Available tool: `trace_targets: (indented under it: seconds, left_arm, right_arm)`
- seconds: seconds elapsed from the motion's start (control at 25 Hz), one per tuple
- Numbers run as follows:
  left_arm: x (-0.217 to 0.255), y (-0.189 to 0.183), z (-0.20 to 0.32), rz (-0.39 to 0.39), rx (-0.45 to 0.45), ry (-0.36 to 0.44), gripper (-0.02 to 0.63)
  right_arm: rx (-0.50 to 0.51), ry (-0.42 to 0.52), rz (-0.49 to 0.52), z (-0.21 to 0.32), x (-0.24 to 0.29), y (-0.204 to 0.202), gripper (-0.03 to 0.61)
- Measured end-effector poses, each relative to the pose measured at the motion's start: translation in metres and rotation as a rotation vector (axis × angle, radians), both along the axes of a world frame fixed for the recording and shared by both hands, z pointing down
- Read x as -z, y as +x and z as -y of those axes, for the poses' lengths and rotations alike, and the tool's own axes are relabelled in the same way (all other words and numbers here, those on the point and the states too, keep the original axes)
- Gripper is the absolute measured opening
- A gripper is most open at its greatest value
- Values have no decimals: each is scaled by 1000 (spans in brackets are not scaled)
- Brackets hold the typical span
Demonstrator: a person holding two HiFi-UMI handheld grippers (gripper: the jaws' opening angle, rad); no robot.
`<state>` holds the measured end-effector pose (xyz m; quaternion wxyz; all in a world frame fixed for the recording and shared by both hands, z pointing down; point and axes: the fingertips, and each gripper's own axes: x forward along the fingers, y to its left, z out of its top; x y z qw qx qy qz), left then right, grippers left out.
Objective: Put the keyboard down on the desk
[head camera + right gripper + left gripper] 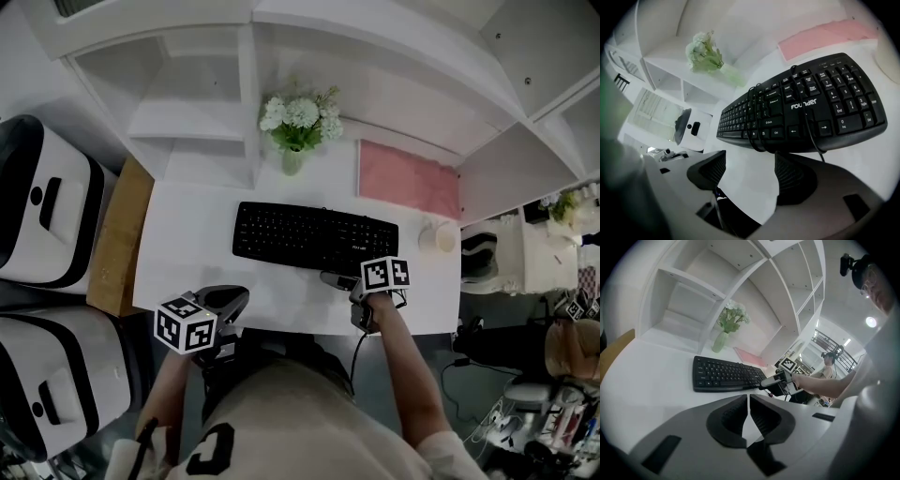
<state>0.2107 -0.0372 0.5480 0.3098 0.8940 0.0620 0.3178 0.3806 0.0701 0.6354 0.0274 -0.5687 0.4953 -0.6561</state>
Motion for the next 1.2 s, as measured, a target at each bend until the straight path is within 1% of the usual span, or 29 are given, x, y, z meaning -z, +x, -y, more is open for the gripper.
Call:
trace_targets:
  seconds: [0.12, 0.2, 0.28, 0.36, 0.52, 0.64, 0.72, 0.92, 0.96, 1.0, 1.04, 1.12, 1.2]
  left_arm:
    - [2, 1, 1, -6, -1, 2, 28]
    - [6, 3, -1, -22, -6, -9, 28]
    - [11, 7, -4, -44, -10, -33, 28]
    - [14, 10, -5, -60, -16, -41, 28]
    - [21, 15, -6, -78, -34, -28, 28]
    - [28, 21, -8, -98, -66, -15, 28]
    - [29, 23, -9, -102, -98, 4, 28]
    - [36, 25, -9, -113, -179, 84, 28]
    - [39, 27, -9, -120, -192, 98, 28]
    - [43, 29, -10, -127, -207, 111, 28]
    - [46, 31, -11, -135, -222, 124, 28]
    - [54, 32, -14, -153, -250, 143, 28]
    - [63, 27, -18, -176, -267, 138, 28]
  right_arm:
    - [-28, 57, -8, 7, 12, 0, 336]
    - [-21, 111, -16, 12, 21, -6, 336]
    - [-21, 160, -38, 14, 28, -10, 336]
    - [-49, 203, -69, 16, 36, -9, 336]
    - [-89, 322, -83, 28, 69, -15, 336]
    - [-93, 397, -105, 37, 93, -25, 333]
    - [-83, 427, -129, 41, 104, -33, 329]
    - [-56, 475, -205, 52, 121, -59, 240]
    - [-57, 490, -215, 54, 126, -63, 183]
    - [-63, 510, -222, 55, 131, -66, 88]
    - [-69, 530, -226, 56, 136, -70, 63]
    - [-69, 561, -234, 55, 145, -80, 40]
    - [-51, 586, -249, 54, 152, -92, 31]
